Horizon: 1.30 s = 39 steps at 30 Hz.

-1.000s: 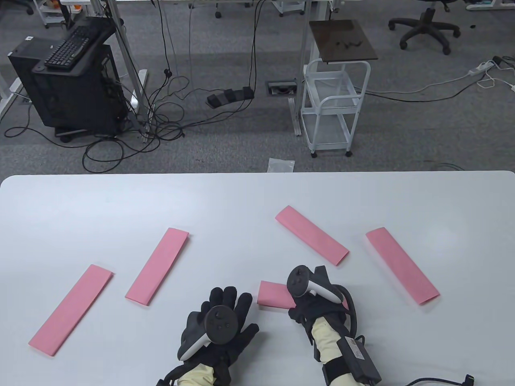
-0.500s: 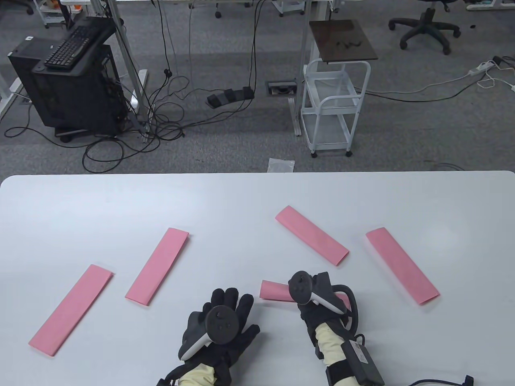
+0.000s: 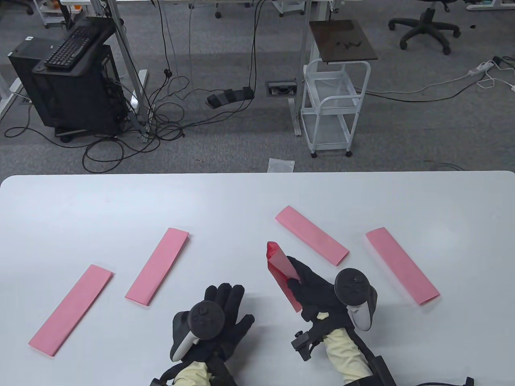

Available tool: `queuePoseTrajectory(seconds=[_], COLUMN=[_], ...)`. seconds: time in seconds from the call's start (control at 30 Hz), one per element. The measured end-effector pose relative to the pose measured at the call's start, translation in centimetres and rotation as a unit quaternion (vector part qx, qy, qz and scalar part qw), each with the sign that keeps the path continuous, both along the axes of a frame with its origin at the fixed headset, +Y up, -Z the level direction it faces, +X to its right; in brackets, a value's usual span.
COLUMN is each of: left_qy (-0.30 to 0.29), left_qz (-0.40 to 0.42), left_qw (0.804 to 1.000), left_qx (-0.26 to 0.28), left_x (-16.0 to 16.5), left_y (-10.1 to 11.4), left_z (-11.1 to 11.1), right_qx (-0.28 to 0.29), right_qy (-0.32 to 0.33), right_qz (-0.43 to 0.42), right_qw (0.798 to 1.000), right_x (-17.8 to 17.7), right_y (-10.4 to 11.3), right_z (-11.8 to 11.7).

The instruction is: Unfold complexly folded papers and stack

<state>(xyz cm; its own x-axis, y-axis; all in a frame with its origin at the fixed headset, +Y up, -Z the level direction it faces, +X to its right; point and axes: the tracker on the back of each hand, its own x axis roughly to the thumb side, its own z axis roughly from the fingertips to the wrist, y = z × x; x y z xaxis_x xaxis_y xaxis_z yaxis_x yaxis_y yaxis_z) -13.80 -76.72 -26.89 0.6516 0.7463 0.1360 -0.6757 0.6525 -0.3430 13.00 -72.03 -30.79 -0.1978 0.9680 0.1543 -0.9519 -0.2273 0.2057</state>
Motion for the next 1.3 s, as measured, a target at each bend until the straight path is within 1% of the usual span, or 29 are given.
queuePoseTrajectory(seconds=[0.03,0.13,0.2,0.23,0.3,0.33,0.4,0.47,0.6,0.67,0.73,0.77,0.8,0.93,0.97,1.0,1.07,1.1,1.17,1.23,1.3], left_qy=[0.0,-0.006,-0.005,-0.001,0.001,-0.008,-0.039,-0.055,-0.052,-0.016,0.012,0.025,0.05,0.118,0.134,0.139,0.145,0.142,0.134,0.129,0.119], left_qz=[0.017,0.074,0.116,0.139,0.172,0.193,0.224,0.236,0.22,0.193,0.181,0.18,0.181,0.158,0.133,0.114,0.066,0.054,0.062,0.082,0.098], left_qw=[1.0,0.997,0.993,0.989,0.984,0.979,0.968,0.962,0.967,0.978,0.982,0.982,0.982,0.98,0.982,0.983,0.986,0.986,0.987,0.987,0.987], left_qx=[0.0,-0.014,-0.029,-0.038,-0.056,-0.071,-0.11,-0.126,-0.121,-0.077,-0.053,-0.044,-0.031,-0.001,0.023,0.036,0.058,0.064,0.059,0.047,0.037], left_x=[0.0,-0.1,-0.1,-0.1,-0.2,-0.2,0.1,0.5,1.1,0.8,0.2,-0.2,-0.8,-2.8,-3.3,-3.5,-4.0,-4.2,-4.4,-4.5,-4.6], left_y=[0.0,-0.2,-0.4,-0.6,-0.9,-1.1,-1.4,-1.6,-1.5,-1.0,-0.4,-0.3,0.0,0.5,0.7,0.9,1.2,1.3,1.4,1.4,1.5], left_z=[0.0,-0.1,-0.2,-0.2,-0.3,-0.5,-0.6,-0.5,-0.4,-0.3,-0.4,-0.5,-0.6,-0.9,-1.0,-1.1,-1.2,-1.3,-1.4,-1.5,-1.5], right_qx=[-0.001,0.001,-0.011,-0.03,-0.063,-0.065,-0.066,-0.064,-0.073,-0.077,-0.079,-0.076,-0.068,-0.054,-0.047,-0.038,-0.02,-0.002,0.022,0.047,0.064], right_qy=[0.006,0.034,0.078,0.099,0.133,0.148,0.163,0.176,0.194,0.219,0.221,0.211,0.192,0.134,0.114,0.101,0.062,0.039,-0.001,-0.014,-0.007], right_qz=[-0.017,-0.119,-0.213,-0.27,-0.328,-0.345,-0.352,-0.348,-0.34,-0.33,-0.316,-0.309,-0.306,-0.317,-0.301,-0.284,-0.219,-0.168,-0.067,0.032,0.141], right_qw=[1.0,0.992,0.974,0.957,0.933,0.925,0.919,0.919,0.917,0.915,0.919,0.924,0.93,0.937,0.945,0.953,0.974,0.985,0.997,0.998,0.988], right_x=[-0.1,-0.6,-1.4,-2.0,-2.9,-3.3,-3.8,-4.1,-4.5,-4.5,-4.0,-3.6,-3.0,-0.8,-0.2,0.2,1.2,1.7,2.4,2.9,3.3], right_y=[-0.2,-1.0,-1.8,-2.2,-2.5,-2.6,-2.6,-2.6,-2.9,-2.9,-2.9,-2.8,-2.8,-2.4,-2.2,-2.1,-1.6,-1.2,-0.5,0.0,0.4], right_z=[0.2,0.9,1.2,1.3,1.4,1.4,1.6,1.7,1.9,1.8,1.6,1.5,1.2,0.7,0.6,0.5,0.4,0.4,0.4,0.3,0.3])
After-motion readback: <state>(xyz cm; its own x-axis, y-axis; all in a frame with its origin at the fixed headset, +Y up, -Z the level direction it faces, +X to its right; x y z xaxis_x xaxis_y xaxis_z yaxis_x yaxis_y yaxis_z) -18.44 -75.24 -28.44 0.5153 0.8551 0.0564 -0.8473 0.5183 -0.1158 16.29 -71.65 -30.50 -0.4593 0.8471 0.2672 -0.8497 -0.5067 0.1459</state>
